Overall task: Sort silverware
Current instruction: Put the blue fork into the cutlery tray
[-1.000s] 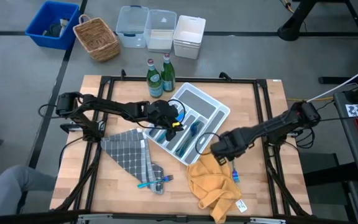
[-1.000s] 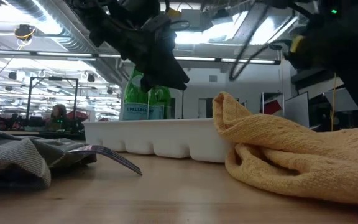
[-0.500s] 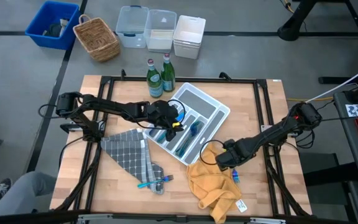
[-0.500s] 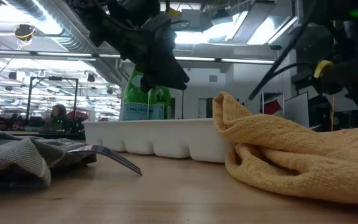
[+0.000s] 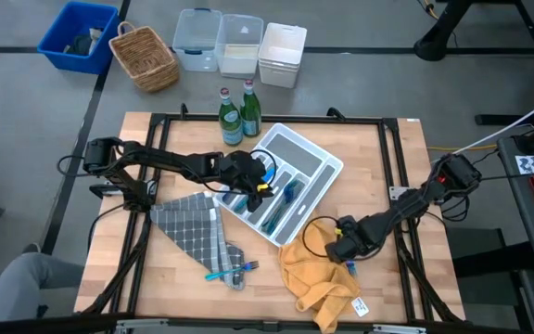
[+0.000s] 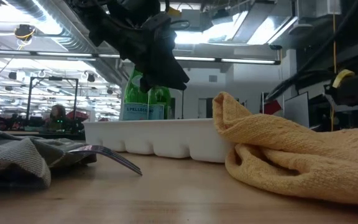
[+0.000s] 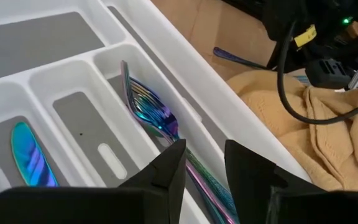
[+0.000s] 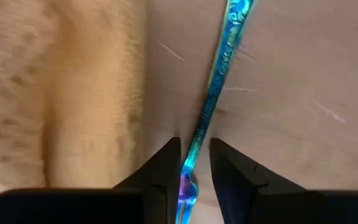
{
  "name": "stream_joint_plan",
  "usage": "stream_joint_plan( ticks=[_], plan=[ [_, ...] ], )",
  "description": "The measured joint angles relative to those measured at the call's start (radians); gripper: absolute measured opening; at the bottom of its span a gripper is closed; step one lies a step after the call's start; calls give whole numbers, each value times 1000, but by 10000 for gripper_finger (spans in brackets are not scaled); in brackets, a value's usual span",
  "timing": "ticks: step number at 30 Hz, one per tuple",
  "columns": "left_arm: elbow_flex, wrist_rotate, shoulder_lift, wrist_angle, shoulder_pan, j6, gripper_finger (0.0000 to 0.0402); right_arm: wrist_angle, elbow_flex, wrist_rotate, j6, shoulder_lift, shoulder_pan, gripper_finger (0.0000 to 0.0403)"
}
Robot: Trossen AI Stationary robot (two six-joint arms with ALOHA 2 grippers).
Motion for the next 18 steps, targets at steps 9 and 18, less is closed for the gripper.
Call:
stream_joint_plan(
  ticks=[9, 18],
  plan=[
    [0, 0, 0, -11, 0, 5, 100, 29, -29, 30, 78, -5, 42, 90],
    [0, 0, 0, -16, 0, 6, 100, 29, -30, 65, 71, -4, 40, 17]
  ],
)
